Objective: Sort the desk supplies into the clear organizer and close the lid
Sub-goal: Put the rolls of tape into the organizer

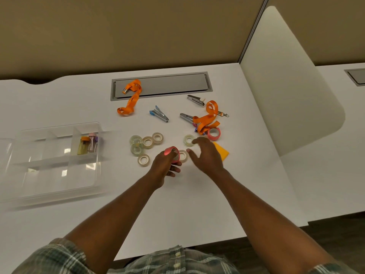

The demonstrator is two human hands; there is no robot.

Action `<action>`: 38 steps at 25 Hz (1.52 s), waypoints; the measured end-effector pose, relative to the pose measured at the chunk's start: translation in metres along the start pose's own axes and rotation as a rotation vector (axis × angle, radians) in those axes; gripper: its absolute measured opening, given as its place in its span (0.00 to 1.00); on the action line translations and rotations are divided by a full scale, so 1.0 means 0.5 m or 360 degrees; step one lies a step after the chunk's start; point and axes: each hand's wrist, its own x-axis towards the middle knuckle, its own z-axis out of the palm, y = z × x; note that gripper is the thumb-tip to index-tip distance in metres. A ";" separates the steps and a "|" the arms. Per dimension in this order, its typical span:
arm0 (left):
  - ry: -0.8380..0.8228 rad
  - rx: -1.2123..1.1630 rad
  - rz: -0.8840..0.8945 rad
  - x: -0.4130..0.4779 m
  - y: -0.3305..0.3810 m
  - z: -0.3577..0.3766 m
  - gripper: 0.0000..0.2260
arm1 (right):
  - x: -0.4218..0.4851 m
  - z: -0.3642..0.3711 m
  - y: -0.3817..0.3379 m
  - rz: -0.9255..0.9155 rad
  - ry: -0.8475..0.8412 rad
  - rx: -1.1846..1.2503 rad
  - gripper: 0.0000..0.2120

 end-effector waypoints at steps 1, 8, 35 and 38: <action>0.0022 0.0002 -0.0001 -0.001 -0.001 -0.006 0.10 | 0.017 -0.010 0.019 0.0077 0.0034 -0.0150 0.22; 0.0105 -0.0012 -0.0060 -0.014 -0.034 -0.046 0.14 | 0.079 -0.041 0.082 0.0343 -0.0435 -0.0737 0.18; 0.1037 0.0604 0.0632 -0.113 -0.043 -0.460 0.17 | -0.023 0.257 -0.487 -0.0044 -0.0244 0.0460 0.15; 0.1076 0.1066 0.0873 -0.105 -0.080 -0.528 0.20 | -0.021 0.305 -0.536 -0.0138 -0.0293 0.0296 0.16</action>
